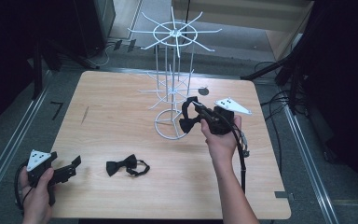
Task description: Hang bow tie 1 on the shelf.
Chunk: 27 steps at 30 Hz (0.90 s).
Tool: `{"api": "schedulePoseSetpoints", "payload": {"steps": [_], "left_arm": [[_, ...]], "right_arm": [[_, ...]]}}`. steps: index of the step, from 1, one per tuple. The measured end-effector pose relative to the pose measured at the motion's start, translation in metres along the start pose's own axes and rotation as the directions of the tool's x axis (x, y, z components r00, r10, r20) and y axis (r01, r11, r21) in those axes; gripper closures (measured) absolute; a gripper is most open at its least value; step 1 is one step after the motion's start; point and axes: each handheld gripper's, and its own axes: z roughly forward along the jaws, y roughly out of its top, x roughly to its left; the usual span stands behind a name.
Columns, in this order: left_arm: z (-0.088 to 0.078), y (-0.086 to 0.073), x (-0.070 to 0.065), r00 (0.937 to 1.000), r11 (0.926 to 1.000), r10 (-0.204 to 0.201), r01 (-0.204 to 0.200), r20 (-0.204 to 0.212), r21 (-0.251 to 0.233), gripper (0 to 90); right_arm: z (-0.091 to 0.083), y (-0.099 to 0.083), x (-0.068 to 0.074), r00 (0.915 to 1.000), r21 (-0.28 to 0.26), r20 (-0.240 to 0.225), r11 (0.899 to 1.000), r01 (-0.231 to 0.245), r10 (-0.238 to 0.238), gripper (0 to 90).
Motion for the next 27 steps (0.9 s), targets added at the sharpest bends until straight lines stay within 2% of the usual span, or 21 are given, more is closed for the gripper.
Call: {"api": "schedulePoseSetpoints", "payload": {"steps": [6,12,15,20,23,27], "left_arm": [[0.001,0.0,0.001,1.0,1.0,-0.005,0.005,0.003,0.003,8.4],[0.001,0.001,0.001,0.9999,1.0,-0.009,0.009,0.009,0.003,8.4],[0.001,0.001,0.003,0.9999,1.0,-0.009,0.009,0.013,0.003,8.4],[0.001,0.001,0.003,0.9999,0.9999,-0.01,0.01,0.012,0.003,8.4],[0.001,0.001,0.003,0.9999,1.0,-0.01,0.01,0.009,0.0,8.4],[0.0,0.0,0.0,1.0,1.0,0.0,0.0,0.008,0.005,8.4]], "right_arm": [[0.006,-0.005,0.003,0.9999,0.002,-0.014,1.0,0.0,0.0,86.4],[-0.001,-0.011,0.0,1.0,-0.005,-0.007,1.0,0.007,-0.007,67.1],[-0.007,-0.014,-0.001,0.9991,0.015,0.019,0.999,0.037,-0.038,58.5],[-0.016,-0.024,-0.001,0.9972,0.062,0.021,0.996,0.071,-0.072,50.3],[-0.02,-0.031,0.001,0.9962,0.069,0.027,0.994,0.08,-0.082,48.6],[-0.027,-0.047,0.001,0.9973,0.08,0.031,0.995,0.063,-0.066,44.6]]}}
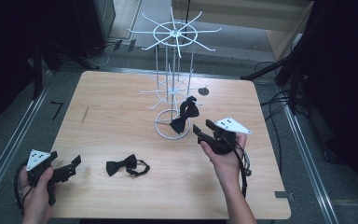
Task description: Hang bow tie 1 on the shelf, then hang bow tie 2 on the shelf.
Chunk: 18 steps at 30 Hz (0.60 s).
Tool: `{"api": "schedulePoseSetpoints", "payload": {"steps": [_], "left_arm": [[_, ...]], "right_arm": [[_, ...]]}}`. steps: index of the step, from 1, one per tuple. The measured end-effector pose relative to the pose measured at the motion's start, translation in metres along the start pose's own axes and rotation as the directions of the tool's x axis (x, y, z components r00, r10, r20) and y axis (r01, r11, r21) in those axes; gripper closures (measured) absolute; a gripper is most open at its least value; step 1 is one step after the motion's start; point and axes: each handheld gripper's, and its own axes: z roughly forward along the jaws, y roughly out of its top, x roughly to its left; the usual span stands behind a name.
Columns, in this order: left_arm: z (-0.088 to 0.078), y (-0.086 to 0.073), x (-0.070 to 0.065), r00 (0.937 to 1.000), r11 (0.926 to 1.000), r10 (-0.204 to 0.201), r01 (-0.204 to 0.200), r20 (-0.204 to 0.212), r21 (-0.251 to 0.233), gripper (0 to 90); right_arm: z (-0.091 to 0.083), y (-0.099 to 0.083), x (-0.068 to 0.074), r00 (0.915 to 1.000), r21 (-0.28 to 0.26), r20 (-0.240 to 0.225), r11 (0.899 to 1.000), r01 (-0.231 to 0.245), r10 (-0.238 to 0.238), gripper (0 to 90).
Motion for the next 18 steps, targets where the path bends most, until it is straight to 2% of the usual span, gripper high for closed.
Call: {"api": "schedulePoseSetpoints", "payload": {"steps": [4,10,13,18], "left_arm": [[0.001,0.0,-0.001,1.0,1.0,0.0,0.0,-0.005,0.003,8.4],[0.001,0.0,-0.001,1.0,1.0,0.002,-0.002,-0.005,0.006,8.4],[0.001,0.0,-0.001,1.0,1.0,0.003,-0.003,-0.004,0.002,8.4],[0.001,0.0,-0.002,1.0,0.9999,0.009,-0.009,-0.002,0.008,8.4]], "right_arm": [[-0.005,-0.022,-0.002,0.9999,0.025,0.01,1.0,-0.012,0.012,42.5],[-0.006,-0.044,-0.007,0.9991,0.061,0.024,0.997,-0.037,0.035,42.5],[-0.003,-0.052,-0.004,0.9995,0.092,0.019,0.995,-0.028,0.026,42.5],[0.003,-0.055,0.007,0.9999,0.107,-0.007,0.994,-0.007,0.007,43.0]]}}
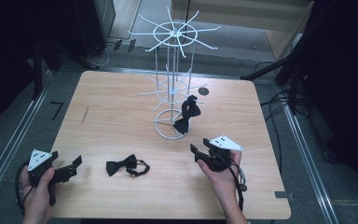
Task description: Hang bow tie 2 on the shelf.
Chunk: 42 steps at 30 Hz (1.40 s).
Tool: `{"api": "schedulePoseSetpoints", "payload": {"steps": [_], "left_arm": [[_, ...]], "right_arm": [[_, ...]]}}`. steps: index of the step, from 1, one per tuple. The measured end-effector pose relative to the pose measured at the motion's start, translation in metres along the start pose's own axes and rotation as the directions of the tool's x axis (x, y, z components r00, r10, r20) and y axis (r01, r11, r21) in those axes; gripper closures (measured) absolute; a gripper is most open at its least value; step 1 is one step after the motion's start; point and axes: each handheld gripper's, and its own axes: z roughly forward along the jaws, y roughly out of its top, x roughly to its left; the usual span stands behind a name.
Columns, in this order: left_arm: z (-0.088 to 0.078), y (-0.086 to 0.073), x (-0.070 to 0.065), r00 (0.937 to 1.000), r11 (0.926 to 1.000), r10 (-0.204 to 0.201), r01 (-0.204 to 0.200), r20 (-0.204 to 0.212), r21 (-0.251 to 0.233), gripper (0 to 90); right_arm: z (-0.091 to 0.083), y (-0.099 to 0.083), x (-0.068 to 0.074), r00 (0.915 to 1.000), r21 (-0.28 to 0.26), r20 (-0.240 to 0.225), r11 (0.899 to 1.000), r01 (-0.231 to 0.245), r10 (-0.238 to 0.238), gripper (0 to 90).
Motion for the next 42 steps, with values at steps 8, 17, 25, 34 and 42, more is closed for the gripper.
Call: {"api": "schedulePoseSetpoints", "payload": {"steps": [8,17,25,34,42], "left_arm": [[0.0,0.0,0.0,1.0,1.0,0.002,-0.002,0.0,-0.006,8.4],[0.0,0.0,-0.001,1.0,1.0,0.008,-0.008,0.0,-0.002,8.4],[0.0,0.0,-0.001,0.9999,0.9999,0.014,-0.014,-0.002,0.001,8.4],[0.0,0.0,-0.001,0.9999,0.9999,0.011,-0.011,0.003,-0.003,8.4],[0.0,0.0,-0.001,0.9999,0.9999,0.009,-0.009,0.005,-0.004,8.4]], "right_arm": [[0.012,-0.006,0.019,0.9984,0.04,-0.049,0.999,0.031,-0.029,45.6],[0.024,-0.01,0.044,0.9907,0.065,-0.13,0.997,0.049,-0.041,50.5],[0.036,-0.013,0.066,0.9818,0.092,-0.177,0.992,0.086,-0.069,53.8],[0.05,-0.017,0.091,0.9662,0.138,-0.234,0.98,0.143,-0.108,60.3],[0.064,-0.014,0.113,0.9569,0.155,-0.267,0.975,0.161,-0.115,65.7]]}}
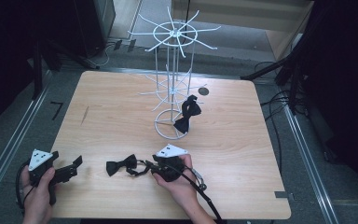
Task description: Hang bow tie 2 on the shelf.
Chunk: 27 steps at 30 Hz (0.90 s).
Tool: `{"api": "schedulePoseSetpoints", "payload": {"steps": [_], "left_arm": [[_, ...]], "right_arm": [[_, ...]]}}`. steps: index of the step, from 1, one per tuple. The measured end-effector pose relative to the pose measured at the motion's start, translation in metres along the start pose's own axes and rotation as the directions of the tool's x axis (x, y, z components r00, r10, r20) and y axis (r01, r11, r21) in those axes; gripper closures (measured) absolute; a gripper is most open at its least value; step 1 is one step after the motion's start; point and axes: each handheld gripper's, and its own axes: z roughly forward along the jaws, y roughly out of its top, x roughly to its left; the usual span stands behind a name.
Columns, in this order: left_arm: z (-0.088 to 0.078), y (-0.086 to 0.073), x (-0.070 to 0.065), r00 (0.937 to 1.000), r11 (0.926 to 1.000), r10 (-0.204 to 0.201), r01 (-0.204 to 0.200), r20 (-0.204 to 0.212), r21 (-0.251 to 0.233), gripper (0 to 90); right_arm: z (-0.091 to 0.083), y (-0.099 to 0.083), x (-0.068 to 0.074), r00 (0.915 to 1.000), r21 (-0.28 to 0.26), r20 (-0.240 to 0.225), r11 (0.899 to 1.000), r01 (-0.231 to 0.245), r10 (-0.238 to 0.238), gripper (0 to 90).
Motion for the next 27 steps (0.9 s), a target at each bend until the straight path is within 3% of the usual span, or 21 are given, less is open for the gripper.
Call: {"api": "schedulePoseSetpoints", "payload": {"steps": [6,12,22,27], "left_arm": [[0.0,0.0,0.0,1.0,1.0,-0.002,0.002,0.002,0.001,8.4],[0.0,0.0,0.0,1.0,1.0,-0.002,0.002,0.002,-0.002,8.4],[0.0,0.0,0.0,1.0,1.0,0.001,-0.001,0.002,0.002,8.4],[0.0,0.0,0.0,1.0,1.0,0.001,-0.001,0.002,0.001,8.4]], "right_arm": [[0.011,0.005,0.011,0.9996,0.022,0.01,0.999,0.025,-0.025,67.1],[0.019,0.002,0.012,0.9987,0.074,0.033,0.997,0.037,-0.04,73.0],[0.017,-0.002,0.009,0.9969,0.113,0.028,0.991,0.07,-0.074,87.4],[0.012,-0.002,0.007,0.995,0.088,0.04,0.992,0.088,-0.092,89.2]]}}
